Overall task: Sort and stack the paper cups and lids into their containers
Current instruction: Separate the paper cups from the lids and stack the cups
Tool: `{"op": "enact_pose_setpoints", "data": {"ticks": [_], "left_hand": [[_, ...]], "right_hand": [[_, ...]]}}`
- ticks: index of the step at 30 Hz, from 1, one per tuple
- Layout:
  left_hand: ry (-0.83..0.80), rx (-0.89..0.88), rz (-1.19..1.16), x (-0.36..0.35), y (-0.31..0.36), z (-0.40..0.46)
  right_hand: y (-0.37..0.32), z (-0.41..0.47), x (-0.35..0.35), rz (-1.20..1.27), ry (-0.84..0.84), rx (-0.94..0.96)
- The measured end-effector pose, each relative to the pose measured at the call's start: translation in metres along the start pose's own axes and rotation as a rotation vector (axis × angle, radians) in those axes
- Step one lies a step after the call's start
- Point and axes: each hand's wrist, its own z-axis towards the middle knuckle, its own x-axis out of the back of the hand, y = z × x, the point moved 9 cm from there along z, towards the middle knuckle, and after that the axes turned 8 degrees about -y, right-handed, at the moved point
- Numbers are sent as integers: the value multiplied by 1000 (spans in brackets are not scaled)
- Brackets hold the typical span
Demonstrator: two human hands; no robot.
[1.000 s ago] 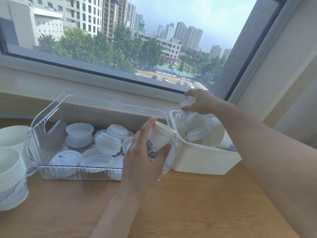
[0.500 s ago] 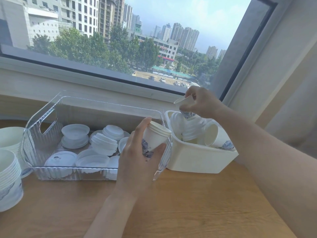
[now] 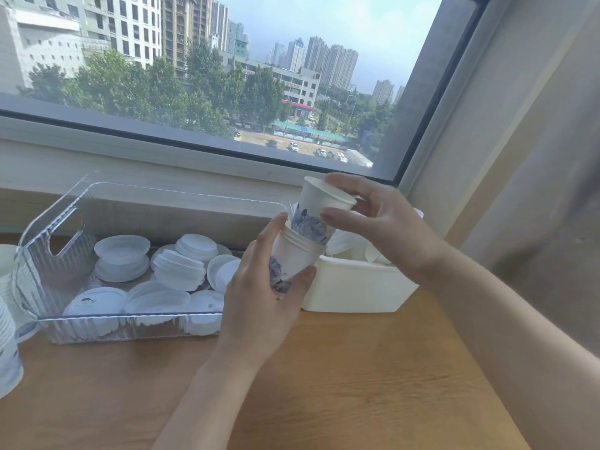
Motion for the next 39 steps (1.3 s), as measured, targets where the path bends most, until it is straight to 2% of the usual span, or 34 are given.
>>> {"op": "enact_pose_setpoints", "data": {"ticks": [7, 14, 19, 24, 33, 39], "left_hand": [[-32, -56, 25, -21, 19, -6], [-65, -97, 39, -36, 30, -8], [-49, -78, 11, -33, 24, -10], [-45, -63, 14, -31, 20, -10], [-39, -55, 27, -30, 16, -11], [-53, -35, 20, -30, 11, -9]], "right_hand": [[21, -34, 0, -43, 15, -33], [30, -60, 13, -294, -36, -38], [40, -69, 57, -484, 144, -52], [61, -62, 63, -710, 125, -71], [74, -45, 57, -798, 89, -67], [63, -50, 64, -656, 157, -18]]}}
